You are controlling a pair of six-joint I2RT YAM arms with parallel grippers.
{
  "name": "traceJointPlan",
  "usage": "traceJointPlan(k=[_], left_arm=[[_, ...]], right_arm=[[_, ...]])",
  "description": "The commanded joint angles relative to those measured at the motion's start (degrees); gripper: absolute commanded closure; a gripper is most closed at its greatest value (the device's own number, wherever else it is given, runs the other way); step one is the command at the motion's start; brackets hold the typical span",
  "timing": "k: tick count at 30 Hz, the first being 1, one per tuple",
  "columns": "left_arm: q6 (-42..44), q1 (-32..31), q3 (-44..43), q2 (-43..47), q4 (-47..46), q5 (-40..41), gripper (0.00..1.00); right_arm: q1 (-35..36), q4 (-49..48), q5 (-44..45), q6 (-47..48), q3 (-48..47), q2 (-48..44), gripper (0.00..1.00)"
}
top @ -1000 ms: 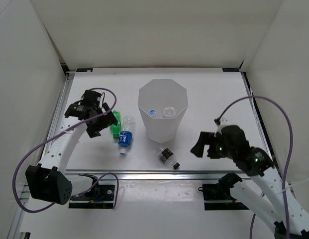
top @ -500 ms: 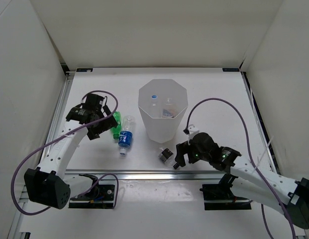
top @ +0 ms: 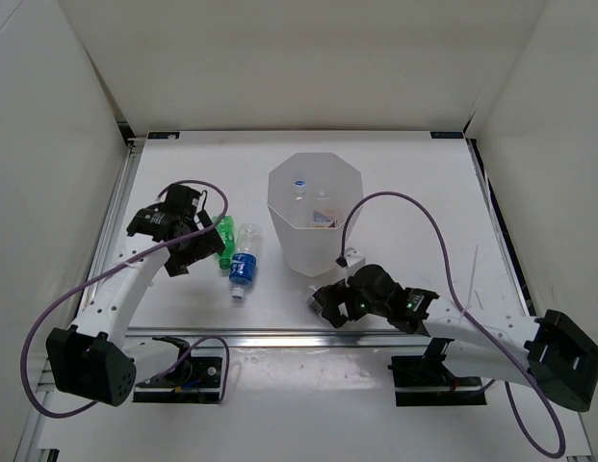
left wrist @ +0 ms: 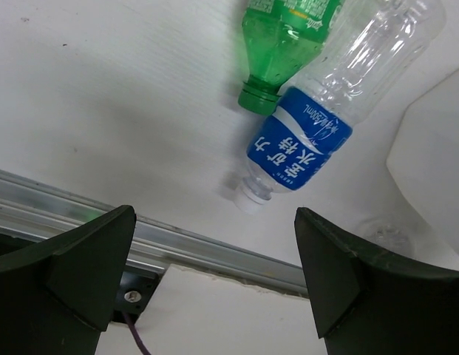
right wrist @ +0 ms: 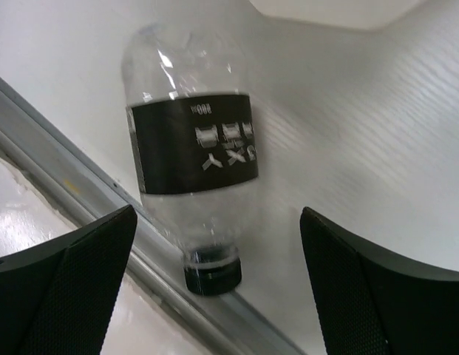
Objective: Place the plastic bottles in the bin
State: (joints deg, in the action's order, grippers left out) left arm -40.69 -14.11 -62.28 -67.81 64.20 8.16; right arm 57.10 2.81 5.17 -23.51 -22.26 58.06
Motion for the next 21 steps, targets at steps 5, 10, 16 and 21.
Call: traceJointPlan(k=[5, 10, 16, 21], left_arm=[[2.19, -0.22, 0.14, 0.40, 3.30, 1.42, 0.00], [2.81, -0.22, -0.99, -0.83, 4.53, 2.03, 0.00], [1.50, -0.22, -1.70, -1.45, 2.69, 3.79, 0.00], [-1.32, -0.22, 1.71, -0.40, -2.49, 1.25, 0.00]], right_arm=[[0.29, -13.35, -1.38, -0.57, -1.98, 10.92, 0.12], [0.90, -11.26, -4.11, -1.19, -5.33, 14.89, 0.41], [2.57, 7.44, 1.25, -3.21, -9.89, 0.32, 0.55], [3.98, 27.49, 5.89, -4.27, -25.66, -12.70, 0.62]])
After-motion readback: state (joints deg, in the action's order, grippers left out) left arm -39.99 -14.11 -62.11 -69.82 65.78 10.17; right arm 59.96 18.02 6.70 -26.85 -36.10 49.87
